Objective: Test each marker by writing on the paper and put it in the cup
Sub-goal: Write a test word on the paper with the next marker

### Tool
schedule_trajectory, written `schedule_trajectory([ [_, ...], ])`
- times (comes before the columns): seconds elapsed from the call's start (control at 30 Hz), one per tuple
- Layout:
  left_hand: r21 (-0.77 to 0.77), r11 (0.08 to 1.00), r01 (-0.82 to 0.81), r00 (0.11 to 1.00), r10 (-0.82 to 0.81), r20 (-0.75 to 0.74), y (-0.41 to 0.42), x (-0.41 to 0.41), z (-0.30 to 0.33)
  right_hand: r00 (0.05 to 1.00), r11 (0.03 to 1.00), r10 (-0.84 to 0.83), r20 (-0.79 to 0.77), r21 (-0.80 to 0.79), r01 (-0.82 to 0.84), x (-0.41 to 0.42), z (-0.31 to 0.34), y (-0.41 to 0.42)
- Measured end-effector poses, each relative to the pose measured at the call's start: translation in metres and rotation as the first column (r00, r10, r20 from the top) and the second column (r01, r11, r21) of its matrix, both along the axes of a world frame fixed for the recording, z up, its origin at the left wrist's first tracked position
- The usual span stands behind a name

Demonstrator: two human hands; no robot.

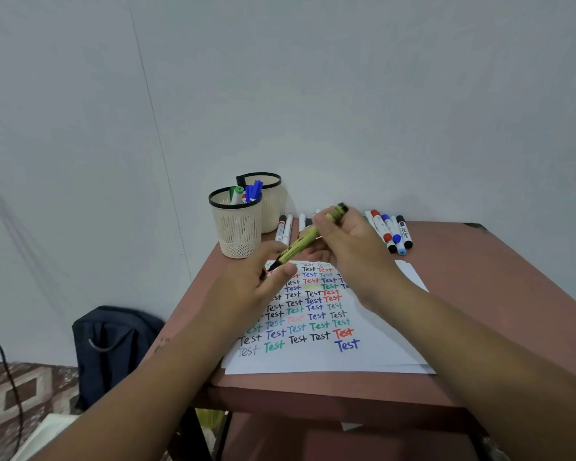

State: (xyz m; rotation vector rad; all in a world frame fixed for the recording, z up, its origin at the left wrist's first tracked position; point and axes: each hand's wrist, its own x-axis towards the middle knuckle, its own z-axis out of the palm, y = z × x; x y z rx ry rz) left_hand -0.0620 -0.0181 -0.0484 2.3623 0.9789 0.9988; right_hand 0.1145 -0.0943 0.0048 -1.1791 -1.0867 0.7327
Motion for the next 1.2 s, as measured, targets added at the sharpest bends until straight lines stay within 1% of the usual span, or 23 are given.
schedule_trajectory([
  [0.1,0.051,0.997,-0.051,0.990,0.057,-0.125,-0.005,0.001,0.004,0.988,0.995,-0.099,-0.119,-0.026,0.097,0.027,0.000,-0.002],
  [0.13,0.074,0.996,-0.057,0.985,0.068,-0.161,-0.006,0.002,0.006,0.985,0.992,-0.119,-0.124,-0.044,0.114,0.038,-0.004,-0.003],
  [0.23,0.185,0.981,-0.052,0.963,0.098,-0.253,-0.010,0.005,0.011,0.987,0.982,-0.154,-0.053,-0.121,0.147,0.064,-0.023,-0.010],
  [0.27,0.191,0.981,-0.042,0.953,0.097,-0.286,-0.011,0.006,0.013,0.986,0.980,-0.154,-0.065,-0.138,0.144,0.067,-0.028,-0.012],
  [0.33,0.131,0.991,-0.019,0.932,0.065,-0.357,-0.010,0.008,0.015,0.984,0.980,-0.144,-0.103,-0.156,0.127,0.072,-0.036,-0.014],
  [0.4,0.050,0.999,0.011,0.913,0.010,-0.409,-0.007,0.010,0.013,0.985,0.977,-0.138,-0.099,-0.179,0.119,0.074,-0.040,-0.013],
  [0.5,0.012,1.000,0.018,0.906,-0.011,-0.422,-0.004,0.013,0.011,0.988,0.976,-0.128,-0.085,-0.187,0.110,0.070,-0.045,-0.011],
  [0.6,0.022,1.000,0.000,0.893,0.010,-0.451,-0.007,0.014,0.014,0.992,0.968,-0.124,0.003,-0.219,0.121,0.067,-0.046,-0.013],
  [0.73,0.023,1.000,-0.014,0.895,0.023,-0.446,-0.008,0.014,0.014,0.987,0.960,-0.125,0.099,-0.239,0.146,0.069,-0.047,-0.014],
  [0.93,0.004,1.000,-0.017,0.901,0.017,-0.433,-0.001,0.013,0.009,0.988,0.959,-0.113,0.104,-0.248,0.135,0.069,-0.046,-0.014],
  [1.2,0.012,1.000,-0.010,0.899,0.014,-0.437,-0.001,0.013,0.009,0.982,0.960,-0.102,0.156,-0.245,0.139,0.067,-0.045,-0.015],
])
